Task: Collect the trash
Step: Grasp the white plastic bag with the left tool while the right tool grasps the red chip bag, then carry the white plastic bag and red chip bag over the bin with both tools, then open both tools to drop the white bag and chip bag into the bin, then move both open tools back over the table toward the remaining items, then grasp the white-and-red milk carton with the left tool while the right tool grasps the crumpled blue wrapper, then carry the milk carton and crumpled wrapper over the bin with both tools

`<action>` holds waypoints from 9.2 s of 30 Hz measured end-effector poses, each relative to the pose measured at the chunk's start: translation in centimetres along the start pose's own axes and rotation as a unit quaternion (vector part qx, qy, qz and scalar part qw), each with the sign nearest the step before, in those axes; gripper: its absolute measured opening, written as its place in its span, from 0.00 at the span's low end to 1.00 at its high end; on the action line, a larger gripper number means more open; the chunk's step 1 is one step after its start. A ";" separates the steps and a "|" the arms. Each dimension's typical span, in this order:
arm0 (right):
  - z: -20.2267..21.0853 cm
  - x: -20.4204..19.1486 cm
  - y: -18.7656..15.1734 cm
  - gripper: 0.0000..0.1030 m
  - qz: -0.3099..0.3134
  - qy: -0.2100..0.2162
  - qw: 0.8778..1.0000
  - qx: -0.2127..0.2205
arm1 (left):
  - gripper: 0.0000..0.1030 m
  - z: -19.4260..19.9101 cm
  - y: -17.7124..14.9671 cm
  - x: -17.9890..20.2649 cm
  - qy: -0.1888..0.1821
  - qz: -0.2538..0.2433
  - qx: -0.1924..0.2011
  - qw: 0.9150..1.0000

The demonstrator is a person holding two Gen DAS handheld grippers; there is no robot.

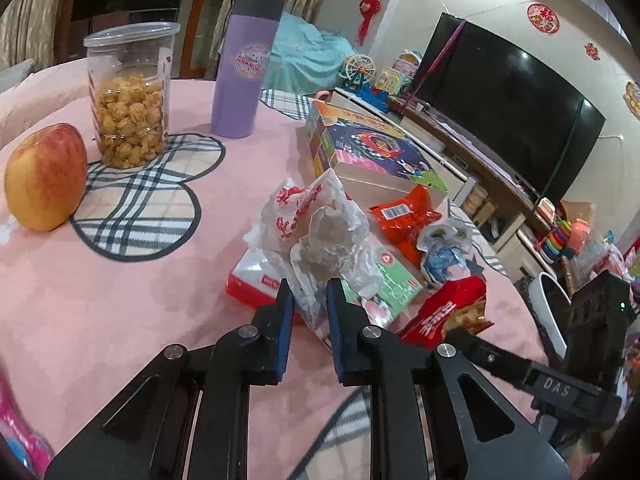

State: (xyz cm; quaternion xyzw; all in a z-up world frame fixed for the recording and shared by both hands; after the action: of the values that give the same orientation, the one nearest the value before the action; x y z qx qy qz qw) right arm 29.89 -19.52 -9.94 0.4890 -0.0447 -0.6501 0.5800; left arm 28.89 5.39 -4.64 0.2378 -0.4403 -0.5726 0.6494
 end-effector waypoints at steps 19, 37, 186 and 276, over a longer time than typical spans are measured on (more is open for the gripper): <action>8.5 3.4 -0.2 0.29 0.020 -0.044 0.998 0.048 | 0.14 4.5 -6.4 7.2 -0.067 -0.002 -0.031 0.997; 18.0 9.7 0.7 0.29 -0.010 -0.096 0.988 0.117 | 0.14 4.4 -8.8 18.1 -0.149 -0.068 -0.062 0.984; -3.5 1.7 4.9 0.98 0.038 -0.060 0.997 0.025 | 0.71 -5.4 1.9 -2.6 0.008 0.011 -0.057 0.998; 23.8 15.2 3.0 0.40 -0.057 -0.140 0.974 0.169 | 0.53 1.7 -8.5 28.0 -0.188 -0.156 -0.096 0.965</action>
State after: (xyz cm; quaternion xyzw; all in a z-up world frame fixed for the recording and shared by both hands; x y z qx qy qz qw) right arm 17.96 -44.69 -4.63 0.4860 -0.2062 -0.7272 0.4387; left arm 21.76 -22.94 -2.30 0.1284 -0.4551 -0.7404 0.4777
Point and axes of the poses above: each gripper's, at about its wrist camera, not at the fingertips, and z roughly against the way its jaws point, x to its right, y to its top, the point moved 2 cm from there along -z, roughly the way its jaws point, and after that the axes turned 11 degrees about x, right-handed, at the moved point
